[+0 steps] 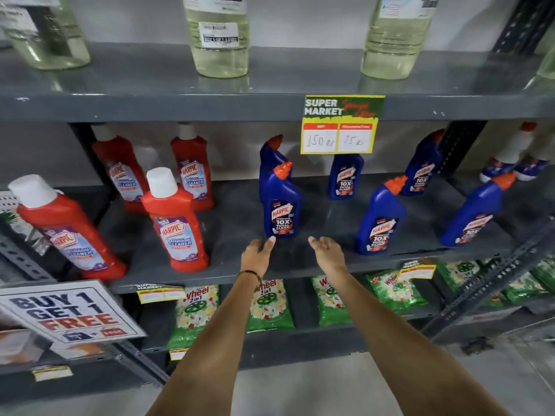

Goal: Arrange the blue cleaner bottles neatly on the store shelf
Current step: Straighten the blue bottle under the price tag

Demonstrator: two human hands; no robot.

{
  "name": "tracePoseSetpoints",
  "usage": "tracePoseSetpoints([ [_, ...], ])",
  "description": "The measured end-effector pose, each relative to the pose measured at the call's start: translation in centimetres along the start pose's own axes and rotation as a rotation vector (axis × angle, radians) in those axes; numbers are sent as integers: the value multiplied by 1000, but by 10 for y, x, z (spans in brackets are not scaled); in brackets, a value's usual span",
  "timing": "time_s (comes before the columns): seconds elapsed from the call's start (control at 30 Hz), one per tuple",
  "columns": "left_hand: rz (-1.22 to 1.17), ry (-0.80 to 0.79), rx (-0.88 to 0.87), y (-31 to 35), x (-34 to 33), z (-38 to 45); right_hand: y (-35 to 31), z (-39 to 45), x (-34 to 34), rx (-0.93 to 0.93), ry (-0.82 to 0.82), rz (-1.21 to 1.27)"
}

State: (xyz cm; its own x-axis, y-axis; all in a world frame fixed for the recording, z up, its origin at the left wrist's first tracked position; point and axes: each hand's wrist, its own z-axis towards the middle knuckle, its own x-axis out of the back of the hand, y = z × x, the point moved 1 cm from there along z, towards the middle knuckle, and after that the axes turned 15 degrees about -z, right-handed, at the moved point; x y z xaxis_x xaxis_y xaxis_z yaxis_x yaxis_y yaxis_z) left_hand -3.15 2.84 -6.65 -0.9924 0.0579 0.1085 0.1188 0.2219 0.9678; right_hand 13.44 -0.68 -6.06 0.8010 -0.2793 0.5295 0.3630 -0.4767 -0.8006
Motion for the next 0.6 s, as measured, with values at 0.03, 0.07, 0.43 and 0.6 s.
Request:
tracePoseSetpoints([
  [0.03, -3, 14, -5, 0, 1, 6, -3, 7, -5, 4, -21, 9],
  [0.07, -9, 22, -8, 0, 1, 10, -5, 14, -9, 6, -42, 10],
  [0.43, -57, -33, -102, 10, -16, 56, -24, 69, -33, 205, -159, 92],
  [0.6, -79, -20, -129, 10, -17, 60, -26, 80, -35, 256, -286, 160],
])
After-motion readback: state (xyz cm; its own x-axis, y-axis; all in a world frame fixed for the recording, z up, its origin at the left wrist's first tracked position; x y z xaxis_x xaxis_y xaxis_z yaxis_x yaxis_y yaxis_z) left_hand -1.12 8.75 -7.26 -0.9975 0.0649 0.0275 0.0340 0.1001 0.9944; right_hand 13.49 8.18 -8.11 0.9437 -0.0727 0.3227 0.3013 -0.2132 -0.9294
